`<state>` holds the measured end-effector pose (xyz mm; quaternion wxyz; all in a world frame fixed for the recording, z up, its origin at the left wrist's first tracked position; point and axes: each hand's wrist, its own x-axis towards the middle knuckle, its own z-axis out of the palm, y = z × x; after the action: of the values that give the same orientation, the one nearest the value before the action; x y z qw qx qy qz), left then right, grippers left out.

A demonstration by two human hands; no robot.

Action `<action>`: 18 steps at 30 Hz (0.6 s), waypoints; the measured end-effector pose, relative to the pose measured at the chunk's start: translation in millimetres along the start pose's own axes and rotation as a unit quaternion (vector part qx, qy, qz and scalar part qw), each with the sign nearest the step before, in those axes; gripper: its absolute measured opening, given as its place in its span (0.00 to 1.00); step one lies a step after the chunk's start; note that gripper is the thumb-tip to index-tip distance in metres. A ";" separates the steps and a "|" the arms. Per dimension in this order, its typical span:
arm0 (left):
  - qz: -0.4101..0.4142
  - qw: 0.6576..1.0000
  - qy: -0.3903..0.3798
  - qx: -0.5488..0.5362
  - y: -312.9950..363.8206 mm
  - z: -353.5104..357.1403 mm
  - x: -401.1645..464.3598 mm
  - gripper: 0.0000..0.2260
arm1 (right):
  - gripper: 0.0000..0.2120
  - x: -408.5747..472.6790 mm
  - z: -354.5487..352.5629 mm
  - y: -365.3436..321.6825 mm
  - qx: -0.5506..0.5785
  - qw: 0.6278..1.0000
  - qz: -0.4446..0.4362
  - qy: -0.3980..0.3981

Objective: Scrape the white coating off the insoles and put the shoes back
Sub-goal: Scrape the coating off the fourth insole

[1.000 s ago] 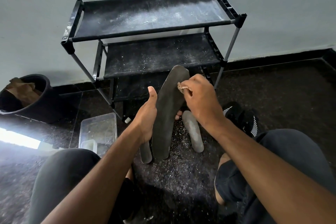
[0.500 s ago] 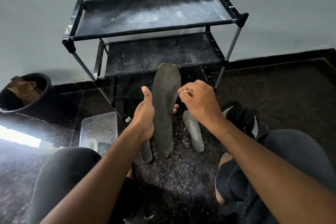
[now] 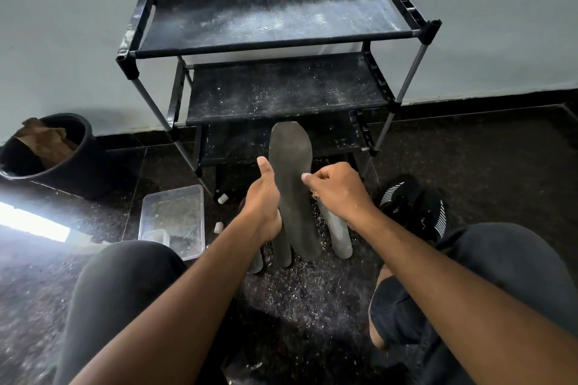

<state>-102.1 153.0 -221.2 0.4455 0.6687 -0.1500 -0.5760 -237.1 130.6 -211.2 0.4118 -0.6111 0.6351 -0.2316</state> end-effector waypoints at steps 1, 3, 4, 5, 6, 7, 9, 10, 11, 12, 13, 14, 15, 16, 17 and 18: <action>-0.008 1.000 -0.007 0.007 -2.1 0.7 0.8 0.31 | 0.17 0.6 0.8 1.5 -0.008 1.000 -0.002 -0.001; -0.012 1.000 -0.018 0.021 -8.4 2.4 3.4 0.32 | 0.12 2.4 2.4 4.4 -0.010 1.000 0.004 0.009; -0.013 0.999 -0.018 0.031 -11.7 2.9 3.7 0.31 | 0.11 3.7 3.6 6.6 -0.005 1.000 0.010 0.018; -0.013 0.999 -0.020 0.040 -15.2 3.4 4.4 0.31 | 0.11 5.0 4.8 9.1 -0.002 1.000 0.018 0.025; -0.014 0.998 -0.028 0.049 -19.5 4.6 5.7 0.31 | 0.11 6.5 6.1 11.9 0.001 0.999 0.027 0.029; -0.012 0.998 -0.035 0.058 -23.7 5.9 6.8 0.31 | 0.10 7.7 7.3 15.4 0.001 0.999 0.039 0.030; -0.006 0.996 -0.037 0.076 -31.9 6.7 10.2 0.29 | 0.11 11.5 11.2 24.1 0.000 0.997 0.069 0.028; 0.004 0.996 -0.036 0.085 -35.2 7.5 12.4 0.27 | 0.14 15.0 14.4 29.2 0.003 0.996 0.085 0.028; 0.010 0.995 -0.032 0.098 -40.3 8.0 17.5 0.24 | 0.17 19.6 19.4 36.2 0.005 0.994 0.101 0.031; 0.017 0.993 -0.030 0.110 -44.9 9.1 21.9 0.21 | 0.20 24.9 25.3 43.4 0.006 0.992 0.119 0.035; 0.016 0.993 -0.031 0.117 -51.2 10.1 28.5 0.20 | 0.20 30.4 31.3 50.7 0.003 0.990 0.138 0.036; 0.006 0.992 -0.034 0.123 -58.2 11.1 35.0 0.21 | 0.17 36.8 39.2 58.9 0.000 0.987 0.158 0.036; -0.005 0.991 -0.035 0.125 -64.4 12.7 41.5 0.21 | 0.13 42.4 46.5 67.4 -0.004 0.984 0.172 0.039; -0.016 0.990 -0.033 0.135 -69.4 14.2 47.8 0.19 | 0.09 48.5 55.2 77.1 -0.004 0.982 0.183 0.041; -0.023 0.989 -0.034 0.145 -73.5 15.6 55.4 0.17 | 0.08 53.5 63.0 87.4 -0.005 0.981 0.189 0.042; -0.025 0.987 -0.032 0.157 -76.6 17.4 62.4 0.16 | 0.08 58.0 69.2 97.0 -0.008 0.979 0.197 0.043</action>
<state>-123.5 143.9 -318.8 0.3152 0.7149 -0.2358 -0.5779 -233.1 103.2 -340.8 0.4164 -0.4668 0.7620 -0.1674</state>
